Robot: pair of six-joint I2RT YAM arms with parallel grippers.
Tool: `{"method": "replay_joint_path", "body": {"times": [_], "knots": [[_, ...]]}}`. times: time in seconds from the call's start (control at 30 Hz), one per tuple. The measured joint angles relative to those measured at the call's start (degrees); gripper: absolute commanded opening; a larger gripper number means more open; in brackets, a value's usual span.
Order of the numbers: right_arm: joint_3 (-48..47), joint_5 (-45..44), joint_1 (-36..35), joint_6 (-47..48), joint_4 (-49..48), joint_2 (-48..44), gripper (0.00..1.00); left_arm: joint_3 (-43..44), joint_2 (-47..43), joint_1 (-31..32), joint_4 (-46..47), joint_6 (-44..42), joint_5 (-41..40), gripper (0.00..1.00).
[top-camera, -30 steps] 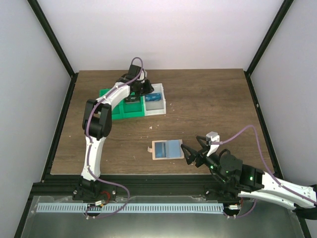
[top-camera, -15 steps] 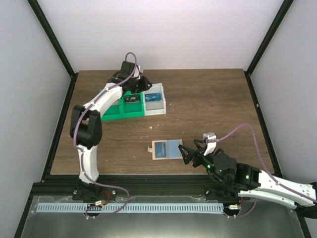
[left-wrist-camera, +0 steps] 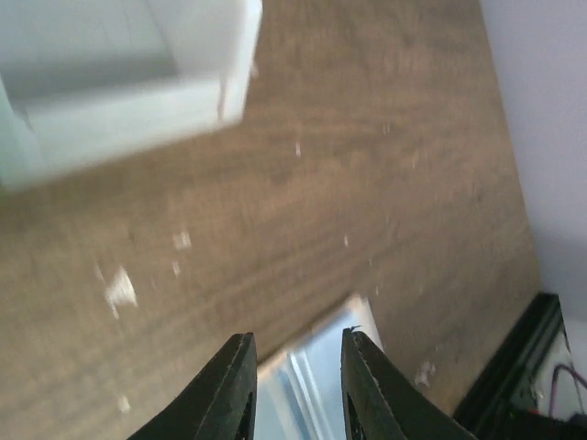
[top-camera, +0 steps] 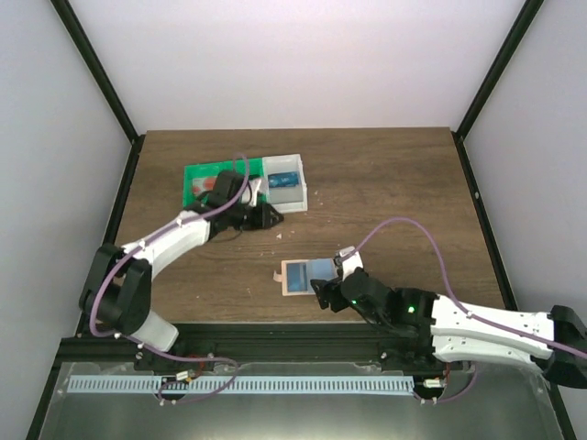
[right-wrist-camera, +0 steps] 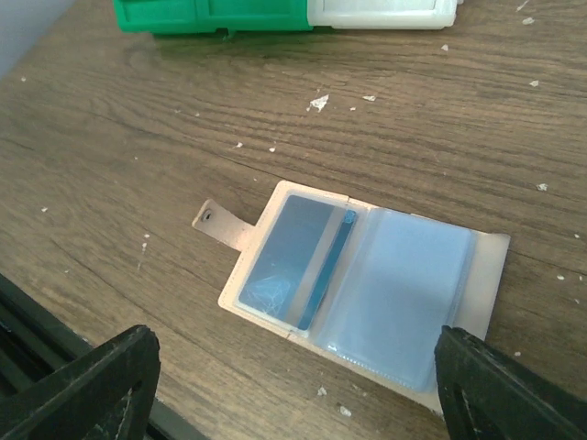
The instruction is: Take the credit cards out of the card holder
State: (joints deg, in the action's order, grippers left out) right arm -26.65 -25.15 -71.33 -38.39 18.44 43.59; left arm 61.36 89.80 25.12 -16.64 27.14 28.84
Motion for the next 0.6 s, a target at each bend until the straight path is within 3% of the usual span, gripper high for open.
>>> {"method": "replay_joint_path", "body": {"times": [0.1, 0.23, 0.33, 0.47, 0.6], "knots": [[-1.36, 3.17, 2.64, 0.63, -1.38, 4.76, 0.73, -9.14, -4.15, 2.16, 4.15, 2.32, 2.91, 0.33], [-1.46, 8.17, 6.99, 1.22, -4.81, 8.7, 0.51, -19.34, -8.44, 3.58, 13.4, 8.7, 6.97, 0.34], [-1.33, 11.67, 9.94, 1.03, -7.45, 11.34, 0.39, -24.63, -9.31, 4.96, 19.93, 13.29, 8.92, 0.35], [0.35, 17.22, 14.25, -1.38, -12.9, 14.27, 0.32, -28.24, -7.96, 6.45, 27.45, 17.84, 10.84, 0.36], [1.66, 21.46, 15.8, -2.86, -16.46, 17.46, 0.31, -31.54, -6.16, 7.48, 35.34, 22.34, 11.93, 0.39]]}}
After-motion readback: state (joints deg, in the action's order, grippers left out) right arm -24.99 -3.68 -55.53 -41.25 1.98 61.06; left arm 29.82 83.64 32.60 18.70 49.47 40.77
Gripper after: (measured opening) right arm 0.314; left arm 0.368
